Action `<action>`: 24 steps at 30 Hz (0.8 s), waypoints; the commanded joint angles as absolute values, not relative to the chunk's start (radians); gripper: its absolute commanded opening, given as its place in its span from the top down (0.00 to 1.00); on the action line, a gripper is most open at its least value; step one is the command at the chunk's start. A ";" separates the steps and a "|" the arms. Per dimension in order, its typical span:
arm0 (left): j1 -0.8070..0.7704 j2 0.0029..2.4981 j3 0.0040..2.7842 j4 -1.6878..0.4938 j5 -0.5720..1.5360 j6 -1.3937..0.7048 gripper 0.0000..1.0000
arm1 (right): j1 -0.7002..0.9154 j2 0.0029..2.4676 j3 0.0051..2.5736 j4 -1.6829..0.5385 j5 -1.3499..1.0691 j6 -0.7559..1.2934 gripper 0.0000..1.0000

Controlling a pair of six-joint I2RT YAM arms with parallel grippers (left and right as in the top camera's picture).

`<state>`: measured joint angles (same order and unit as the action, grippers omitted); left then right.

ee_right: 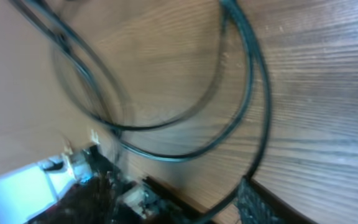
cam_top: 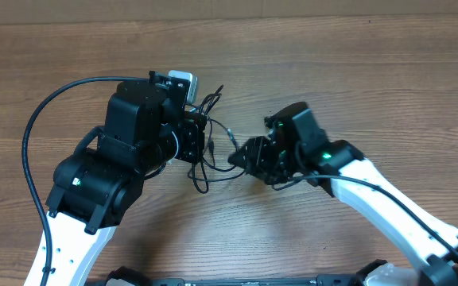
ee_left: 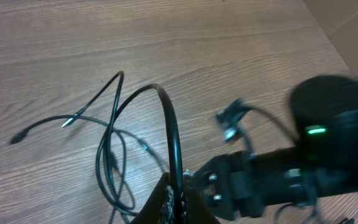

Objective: Untangle cables
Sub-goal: 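Move the right gripper to the pile and grasp another strand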

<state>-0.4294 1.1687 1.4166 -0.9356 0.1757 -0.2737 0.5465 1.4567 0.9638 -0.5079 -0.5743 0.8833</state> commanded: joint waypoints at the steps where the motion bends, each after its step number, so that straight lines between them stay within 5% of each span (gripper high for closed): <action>1: -0.425 1.144 1.438 -0.908 0.198 -0.227 0.96 | 0.561 1.534 0.958 -0.502 -0.549 0.894 0.75; 7: -0.425 1.063 1.445 -0.809 0.123 -0.221 0.96 | 0.544 1.555 0.958 -0.508 -0.418 0.890 0.92; 9: -0.425 1.038 1.445 -0.781 0.108 -0.220 0.96 | 0.543 1.555 0.958 -0.506 -0.419 0.890 0.79; 11: -0.425 1.015 1.445 -0.769 0.082 -0.220 0.96 | 0.543 1.555 0.958 -0.506 -0.420 0.890 0.53; 15: -0.425 0.992 1.444 -0.781 0.014 -0.221 0.96 | 0.543 1.555 0.958 -0.506 -0.429 0.891 0.30; 17: -0.425 0.990 1.444 -0.781 0.007 -0.221 0.96 | 0.542 1.555 0.958 -0.503 -0.457 0.892 0.26; 20: -0.425 0.990 1.444 -0.782 0.013 -0.234 0.96 | 0.542 1.555 0.958 -0.484 -0.525 0.923 0.27; 24: -0.425 1.002 1.444 -0.781 0.027 -0.271 0.96 | 0.544 1.555 0.958 -0.419 -0.628 1.031 0.51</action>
